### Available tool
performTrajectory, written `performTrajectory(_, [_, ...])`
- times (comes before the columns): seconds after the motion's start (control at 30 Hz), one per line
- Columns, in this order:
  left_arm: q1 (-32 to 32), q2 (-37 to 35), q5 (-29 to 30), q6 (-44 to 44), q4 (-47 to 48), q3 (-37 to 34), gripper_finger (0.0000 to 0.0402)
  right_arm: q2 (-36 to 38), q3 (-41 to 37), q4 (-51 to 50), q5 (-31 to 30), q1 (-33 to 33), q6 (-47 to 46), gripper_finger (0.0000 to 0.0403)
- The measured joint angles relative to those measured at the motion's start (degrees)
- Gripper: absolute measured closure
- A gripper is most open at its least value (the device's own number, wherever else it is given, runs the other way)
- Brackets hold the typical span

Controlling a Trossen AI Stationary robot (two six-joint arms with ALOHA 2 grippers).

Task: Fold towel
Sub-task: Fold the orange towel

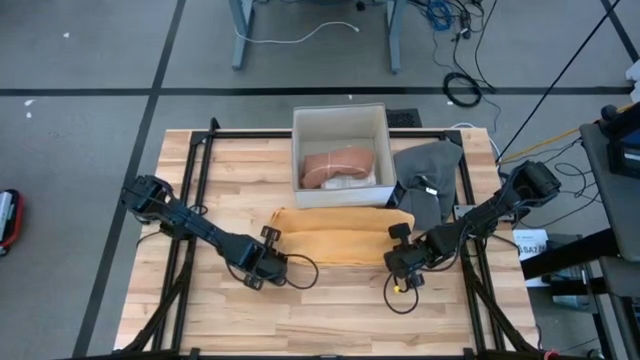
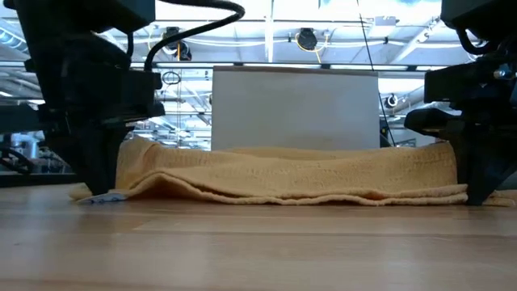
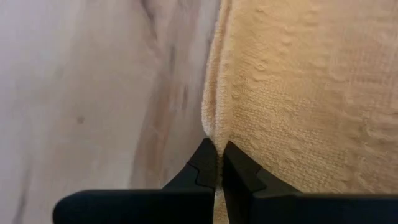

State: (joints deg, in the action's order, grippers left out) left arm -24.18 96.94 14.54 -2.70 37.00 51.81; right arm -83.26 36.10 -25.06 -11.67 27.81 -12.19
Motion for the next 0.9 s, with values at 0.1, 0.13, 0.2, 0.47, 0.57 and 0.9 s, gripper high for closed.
performTrajectory(0.1, [-0.5, -0.2, 2.2, 0.0, 4.7, 2.9, 0.0400, 1.4, 0.3, 0.1, 0.2, 0.3, 0.5, 0.0401])
performTrajectory(0.13, [-0.8, -0.3, 3.0, 0.0, 6.1, 4.4, 0.0400, 2.1, 0.8, -0.5, 0.2, 0.4, 0.7, 0.0401])
performTrajectory(0.2, [-1.3, -0.4, 4.1, 0.0, 10.5, 6.5, 0.0400, 3.6, 2.2, -1.1, 0.0, 0.8, 1.6, 0.0401])
performTrajectory(0.47, [-3.8, -0.5, 8.5, -2.3, 26.1, 17.0, 0.0401, 11.1, 12.1, -10.9, -2.9, 4.4, 4.1, 0.0402])
performTrajectory(0.57, [-5.1, -0.5, 12.8, -3.3, 33.2, 22.9, 0.0401, 13.1, 17.6, -17.0, -4.7, 6.2, 4.9, 0.0402])
performTrajectory(0.9, [-9.1, -0.6, 32.0, -6.0, 52.8, 47.7, 0.0401, 17.0, 40.8, -32.7, -7.8, 9.4, 10.7, 0.0403])
